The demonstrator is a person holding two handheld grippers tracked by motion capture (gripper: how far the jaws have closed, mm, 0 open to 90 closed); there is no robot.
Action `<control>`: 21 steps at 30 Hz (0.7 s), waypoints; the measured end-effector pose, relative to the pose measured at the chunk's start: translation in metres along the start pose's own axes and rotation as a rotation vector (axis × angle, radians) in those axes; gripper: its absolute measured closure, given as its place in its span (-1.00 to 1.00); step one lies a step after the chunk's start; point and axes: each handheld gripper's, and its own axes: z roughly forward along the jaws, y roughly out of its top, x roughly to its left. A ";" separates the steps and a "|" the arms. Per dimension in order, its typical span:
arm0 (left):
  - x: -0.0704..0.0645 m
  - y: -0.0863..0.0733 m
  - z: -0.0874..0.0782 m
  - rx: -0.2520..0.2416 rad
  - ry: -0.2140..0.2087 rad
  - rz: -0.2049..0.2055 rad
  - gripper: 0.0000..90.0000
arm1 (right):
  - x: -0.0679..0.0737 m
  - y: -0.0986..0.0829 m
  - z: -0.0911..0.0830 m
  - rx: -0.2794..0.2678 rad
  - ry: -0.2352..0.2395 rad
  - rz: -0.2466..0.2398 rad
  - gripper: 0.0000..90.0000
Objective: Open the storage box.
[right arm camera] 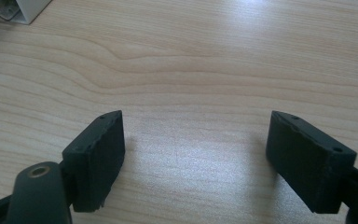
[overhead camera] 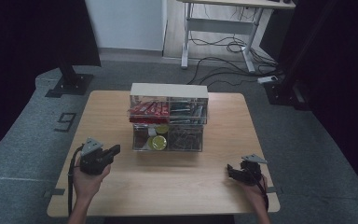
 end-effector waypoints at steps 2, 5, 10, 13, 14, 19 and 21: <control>-0.002 0.005 -0.001 -0.005 -0.004 0.004 1.00 | 0.000 0.000 0.000 0.000 0.000 0.000 -0.56; -0.004 0.012 -0.002 -0.014 -0.015 0.008 1.00 | 0.000 0.000 0.000 0.000 0.000 0.001 -0.56; -0.008 0.022 -0.003 -0.017 -0.037 0.016 1.00 | 0.000 0.000 0.000 0.000 0.000 0.001 -0.56; -0.011 0.031 -0.004 -0.019 -0.058 0.019 1.00 | 0.000 0.000 0.000 0.000 0.000 0.001 -0.56; -0.011 0.031 -0.004 -0.019 -0.058 0.019 1.00 | 0.000 0.000 0.000 0.000 0.000 0.001 -0.56; -0.016 0.044 -0.005 -0.022 -0.078 0.029 1.00 | 0.000 0.000 0.000 0.000 -0.001 0.001 -0.56; -0.017 0.048 -0.004 -0.025 -0.073 0.040 1.00 | 0.000 0.000 0.000 0.000 -0.001 0.001 -0.56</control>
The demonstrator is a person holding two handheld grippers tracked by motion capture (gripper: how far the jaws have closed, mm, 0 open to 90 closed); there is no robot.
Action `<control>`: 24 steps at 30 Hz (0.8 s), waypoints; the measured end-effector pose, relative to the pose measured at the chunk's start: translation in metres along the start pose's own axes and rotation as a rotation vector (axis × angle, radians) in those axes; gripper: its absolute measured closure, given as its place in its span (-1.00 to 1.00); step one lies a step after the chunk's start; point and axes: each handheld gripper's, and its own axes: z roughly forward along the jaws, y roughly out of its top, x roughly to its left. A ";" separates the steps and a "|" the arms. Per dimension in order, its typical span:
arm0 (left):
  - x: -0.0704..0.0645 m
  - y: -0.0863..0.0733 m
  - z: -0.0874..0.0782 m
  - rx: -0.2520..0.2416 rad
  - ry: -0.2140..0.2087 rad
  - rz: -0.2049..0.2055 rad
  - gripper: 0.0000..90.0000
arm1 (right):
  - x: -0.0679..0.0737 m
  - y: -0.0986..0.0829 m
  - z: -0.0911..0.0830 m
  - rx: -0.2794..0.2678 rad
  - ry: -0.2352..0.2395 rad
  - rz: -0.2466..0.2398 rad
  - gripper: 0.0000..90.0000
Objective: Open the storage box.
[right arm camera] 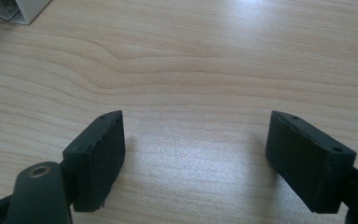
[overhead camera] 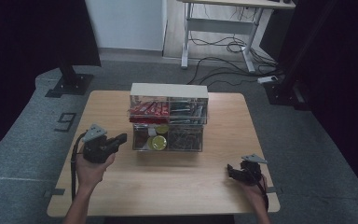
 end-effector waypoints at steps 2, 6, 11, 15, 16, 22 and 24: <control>0.000 0.004 0.001 0.001 -0.003 0.002 1.00 | 0.000 0.000 0.000 0.000 0.000 0.001 -0.55; 0.000 0.013 0.002 -0.003 -0.016 0.001 1.00 | 0.000 0.000 0.000 0.000 0.000 0.001 -0.55; -0.001 0.022 0.004 -0.002 -0.024 0.005 1.00 | 0.000 0.000 0.000 0.000 -0.001 0.001 -0.55; -0.002 0.029 0.008 0.002 -0.024 0.009 1.00 | 0.000 0.000 0.000 0.000 0.000 0.002 -0.55; -0.003 0.030 0.009 0.001 -0.023 0.012 1.00 | 0.000 0.000 0.000 0.000 0.000 0.002 -0.55; -0.006 0.038 0.016 0.003 -0.037 0.011 1.00 | 0.000 0.000 0.000 0.000 0.000 0.002 -0.55; -0.006 0.041 0.018 0.006 -0.042 0.011 1.00 | 0.000 0.000 0.000 0.000 0.000 0.002 -0.55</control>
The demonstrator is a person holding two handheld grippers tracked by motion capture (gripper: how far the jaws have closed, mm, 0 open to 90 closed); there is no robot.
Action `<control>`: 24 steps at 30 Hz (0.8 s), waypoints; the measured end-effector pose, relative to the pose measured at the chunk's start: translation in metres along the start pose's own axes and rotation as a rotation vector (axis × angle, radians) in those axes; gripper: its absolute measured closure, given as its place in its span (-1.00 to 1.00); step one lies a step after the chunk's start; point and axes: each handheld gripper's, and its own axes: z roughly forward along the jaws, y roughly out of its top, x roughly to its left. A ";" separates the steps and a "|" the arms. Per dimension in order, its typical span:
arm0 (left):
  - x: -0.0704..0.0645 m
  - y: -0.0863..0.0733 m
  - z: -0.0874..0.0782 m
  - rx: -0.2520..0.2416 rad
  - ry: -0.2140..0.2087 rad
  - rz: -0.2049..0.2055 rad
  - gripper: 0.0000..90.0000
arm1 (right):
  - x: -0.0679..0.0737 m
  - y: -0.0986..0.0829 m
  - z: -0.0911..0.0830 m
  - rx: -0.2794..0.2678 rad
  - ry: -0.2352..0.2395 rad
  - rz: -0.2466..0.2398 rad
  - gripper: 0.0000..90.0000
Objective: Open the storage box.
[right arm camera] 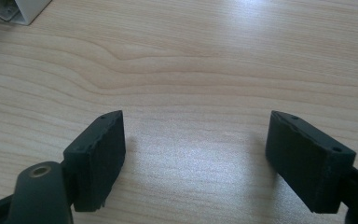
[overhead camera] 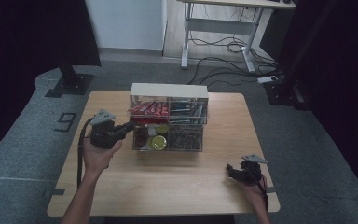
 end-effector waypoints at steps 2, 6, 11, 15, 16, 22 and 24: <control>0.001 0.002 0.002 0.000 -0.011 -0.006 1.00 | 0.000 0.000 0.000 0.000 0.000 -0.001 -0.55; 0.001 0.005 0.006 0.003 -0.014 -0.011 1.00 | 0.000 0.000 0.000 0.000 0.000 0.000 -0.55; 0.001 0.009 0.010 0.006 -0.022 -0.013 1.00 | 0.000 0.000 0.000 0.000 0.000 0.000 -0.55; 0.000 0.013 0.014 0.018 -0.017 -0.005 1.00 | 0.000 0.000 0.000 0.000 0.000 -0.001 -0.55; 0.000 0.014 0.015 0.020 -0.018 -0.005 1.00 | 0.000 0.000 0.000 0.002 0.001 -0.002 -0.55; -0.001 0.015 0.015 0.014 -0.023 -0.009 1.00 | 0.000 0.000 0.000 0.001 0.002 -0.002 -0.55; -0.002 0.017 0.013 0.010 -0.021 -0.008 1.00 | 0.000 0.000 0.000 0.002 0.001 -0.002 -0.55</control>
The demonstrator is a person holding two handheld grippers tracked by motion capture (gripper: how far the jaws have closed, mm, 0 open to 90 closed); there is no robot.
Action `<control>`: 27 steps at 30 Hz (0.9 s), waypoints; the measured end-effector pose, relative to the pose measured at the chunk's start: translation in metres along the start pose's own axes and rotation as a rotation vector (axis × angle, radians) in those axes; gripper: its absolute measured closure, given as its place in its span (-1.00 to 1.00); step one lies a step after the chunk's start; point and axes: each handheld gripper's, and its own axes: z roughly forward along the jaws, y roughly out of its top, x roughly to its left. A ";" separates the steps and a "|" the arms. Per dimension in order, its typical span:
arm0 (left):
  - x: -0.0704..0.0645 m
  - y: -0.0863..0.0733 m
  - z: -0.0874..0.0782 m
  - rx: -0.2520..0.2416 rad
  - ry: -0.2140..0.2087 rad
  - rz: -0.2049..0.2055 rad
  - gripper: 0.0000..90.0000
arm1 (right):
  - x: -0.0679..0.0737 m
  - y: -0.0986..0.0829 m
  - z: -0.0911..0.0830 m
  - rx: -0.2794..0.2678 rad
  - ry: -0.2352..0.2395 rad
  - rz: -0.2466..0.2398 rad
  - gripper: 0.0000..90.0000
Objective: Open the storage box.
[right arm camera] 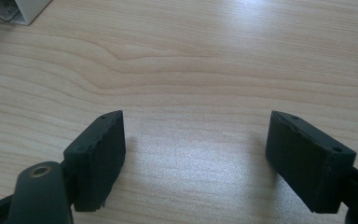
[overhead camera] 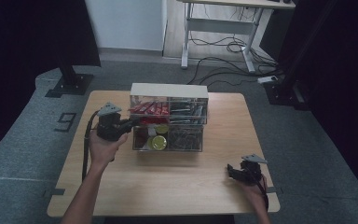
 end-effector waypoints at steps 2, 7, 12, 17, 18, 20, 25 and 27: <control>-0.001 0.003 -0.002 -0.006 0.002 0.005 1.00 | 0.000 0.000 0.000 0.000 0.000 0.000 -0.55; -0.003 0.009 -0.003 -0.009 0.011 0.015 1.00 | 0.000 0.000 0.000 0.000 0.000 0.001 -0.55; 0.001 0.014 -0.002 -0.016 0.005 -0.001 1.00 | 0.000 0.000 0.000 -0.001 -0.001 0.000 -0.55; 0.003 0.019 -0.003 -0.028 0.001 -0.009 1.00 | 0.000 0.000 0.000 -0.001 0.000 0.001 -0.55; 0.002 0.020 -0.003 -0.030 0.005 -0.005 1.00 | 0.000 0.000 0.000 -0.001 0.000 0.001 -0.55; 0.001 0.022 -0.003 -0.033 0.013 0.001 1.00 | 0.000 0.000 0.000 -0.002 -0.001 0.000 -0.55; 0.001 0.025 -0.002 -0.042 0.018 0.001 1.00 | 0.000 0.000 0.000 -0.002 -0.003 0.003 -0.55; -0.001 0.027 0.000 -0.037 0.035 0.015 1.00 | 0.000 0.000 0.000 -0.002 -0.003 0.003 -0.55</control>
